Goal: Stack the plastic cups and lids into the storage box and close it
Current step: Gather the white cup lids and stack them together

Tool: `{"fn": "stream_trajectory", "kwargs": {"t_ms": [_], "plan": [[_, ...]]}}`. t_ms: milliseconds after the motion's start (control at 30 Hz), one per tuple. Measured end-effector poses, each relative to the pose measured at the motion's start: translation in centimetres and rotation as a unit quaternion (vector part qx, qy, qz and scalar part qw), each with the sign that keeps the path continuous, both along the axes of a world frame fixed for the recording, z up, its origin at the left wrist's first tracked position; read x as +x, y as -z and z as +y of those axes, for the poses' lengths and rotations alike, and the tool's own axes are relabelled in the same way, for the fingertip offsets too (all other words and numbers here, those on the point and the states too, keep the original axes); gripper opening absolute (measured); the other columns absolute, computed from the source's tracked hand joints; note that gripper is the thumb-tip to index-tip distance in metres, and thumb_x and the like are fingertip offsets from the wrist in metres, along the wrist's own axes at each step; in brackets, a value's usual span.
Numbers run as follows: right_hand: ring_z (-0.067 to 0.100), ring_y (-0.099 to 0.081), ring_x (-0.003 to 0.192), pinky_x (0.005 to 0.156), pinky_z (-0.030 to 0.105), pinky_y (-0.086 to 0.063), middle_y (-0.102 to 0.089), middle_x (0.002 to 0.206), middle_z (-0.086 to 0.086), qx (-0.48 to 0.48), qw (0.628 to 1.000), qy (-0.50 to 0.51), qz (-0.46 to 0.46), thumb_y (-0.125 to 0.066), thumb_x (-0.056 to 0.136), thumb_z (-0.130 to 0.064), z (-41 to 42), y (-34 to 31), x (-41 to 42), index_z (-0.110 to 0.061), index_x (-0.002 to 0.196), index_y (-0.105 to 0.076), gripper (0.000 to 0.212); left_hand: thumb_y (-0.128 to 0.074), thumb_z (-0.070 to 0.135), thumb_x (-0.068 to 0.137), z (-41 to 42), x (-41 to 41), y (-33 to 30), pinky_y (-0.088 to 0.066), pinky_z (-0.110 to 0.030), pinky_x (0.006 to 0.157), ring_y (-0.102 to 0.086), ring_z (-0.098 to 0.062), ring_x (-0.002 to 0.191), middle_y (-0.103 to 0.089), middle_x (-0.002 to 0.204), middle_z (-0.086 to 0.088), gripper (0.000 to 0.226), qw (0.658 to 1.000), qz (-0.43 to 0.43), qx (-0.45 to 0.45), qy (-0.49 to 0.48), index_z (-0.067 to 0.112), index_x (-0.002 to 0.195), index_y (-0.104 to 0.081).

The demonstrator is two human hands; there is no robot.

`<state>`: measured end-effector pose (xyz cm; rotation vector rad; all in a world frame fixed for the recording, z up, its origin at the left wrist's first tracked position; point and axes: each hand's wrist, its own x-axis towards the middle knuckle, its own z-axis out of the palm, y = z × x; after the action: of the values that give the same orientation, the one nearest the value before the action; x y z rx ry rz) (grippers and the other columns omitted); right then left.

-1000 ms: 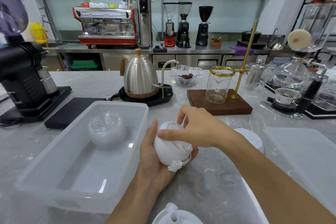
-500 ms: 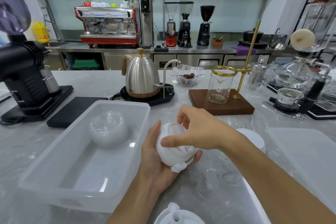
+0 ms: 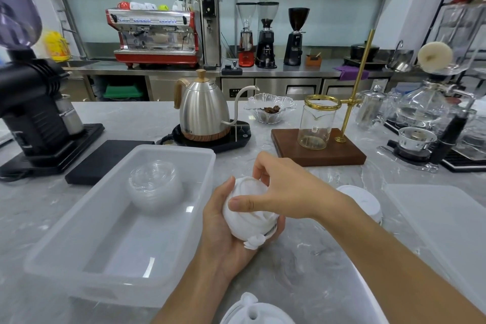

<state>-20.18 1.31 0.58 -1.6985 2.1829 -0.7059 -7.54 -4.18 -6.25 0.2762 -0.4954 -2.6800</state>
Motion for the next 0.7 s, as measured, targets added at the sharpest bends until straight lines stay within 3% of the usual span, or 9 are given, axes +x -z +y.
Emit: {"fn": "stream_trajectory", "kwargs": {"t_ms": [100,167,267,367,433,533,700], "plan": [[0.008,-0.051,0.076,0.061,0.028,-0.040,-0.056,0.086,-0.009,0.006,0.999,-0.021,0.036,-0.060,0.066,-0.083,-0.1,0.1,0.0,-0.023,0.096,-0.050,0.068,-0.069,0.040,0.083,-0.1,-0.1,0.4,-0.062,-0.046,0.066,-0.066,-0.037,0.093,-0.069,0.107,-0.023,0.052,1.000,-0.009,0.012,-0.008,0.001,0.119,-0.066],[0.009,-0.058,0.079,0.067,0.030,-0.048,-0.060,0.091,-0.008,0.021,0.999,-0.035,0.036,-0.047,0.072,-0.085,0.0,-0.5,-0.4,-0.023,0.099,-0.055,0.068,-0.070,0.038,0.081,-0.1,-0.2,0.7,-0.060,-0.041,0.054,-0.064,-0.037,0.084,-0.069,0.100,-0.024,0.047,1.000,-0.014,0.004,-0.010,0.000,0.109,-0.072],[0.003,-0.065,0.074,0.065,0.025,-0.050,-0.067,0.089,-0.011,0.034,0.999,-0.034,0.007,-0.039,0.073,-0.084,0.9,-2.0,-2.1,-0.029,0.103,-0.061,0.066,-0.072,0.037,0.077,-0.1,-0.3,0.8,-0.059,-0.043,0.063,-0.066,-0.039,0.082,-0.069,0.101,-0.025,0.046,0.999,-0.024,-0.018,-0.018,0.000,0.104,-0.074],[0.003,-0.067,0.075,0.066,0.024,-0.053,-0.068,0.088,-0.011,0.028,0.999,0.011,0.013,-0.056,0.082,-0.070,2.1,-2.7,-5.6,-0.034,0.102,-0.060,0.041,-0.070,0.038,0.074,-0.1,-0.4,0.9,-0.052,-0.044,0.074,-0.066,-0.042,0.082,-0.065,0.104,-0.025,0.047,0.999,-0.032,-0.026,-0.035,0.004,0.108,-0.068],[0.003,-0.064,0.077,0.062,0.021,-0.047,-0.065,0.089,-0.013,0.024,0.997,0.065,0.029,-0.065,0.082,-0.062,3.1,-2.6,-8.2,-0.034,0.102,-0.059,0.035,-0.071,0.038,0.071,-0.1,-0.5,0.9,-0.050,-0.044,0.075,-0.066,-0.042,0.081,-0.065,0.102,-0.024,0.045,0.998,-0.028,-0.033,-0.040,0.005,0.101,-0.070],[0.005,-0.061,0.079,0.058,0.020,-0.042,-0.064,0.091,-0.009,0.041,0.987,0.151,0.044,-0.076,0.078,-0.055,4.9,-2.0,-11.4,-0.026,0.111,-0.061,0.046,-0.071,0.038,0.069,-0.1,-0.5,0.9,-0.055,-0.045,0.071,-0.067,-0.042,0.080,-0.067,0.098,-0.022,0.041,0.998,-0.022,-0.038,-0.043,0.005,0.093,-0.074],[0.015,-0.062,0.085,0.066,0.031,-0.056,-0.059,0.101,-0.005,0.145,0.962,0.227,0.046,-0.083,0.068,-0.056,6.7,-1.2,-13.9,-0.022,0.118,-0.057,0.066,-0.074,0.039,0.067,-0.1,-0.7,1.2,-0.054,-0.047,0.074,-0.069,-0.043,0.083,-0.068,0.098,-0.023,0.041,0.997,-0.027,-0.047,-0.061,0.004,0.088,-0.077]]}}
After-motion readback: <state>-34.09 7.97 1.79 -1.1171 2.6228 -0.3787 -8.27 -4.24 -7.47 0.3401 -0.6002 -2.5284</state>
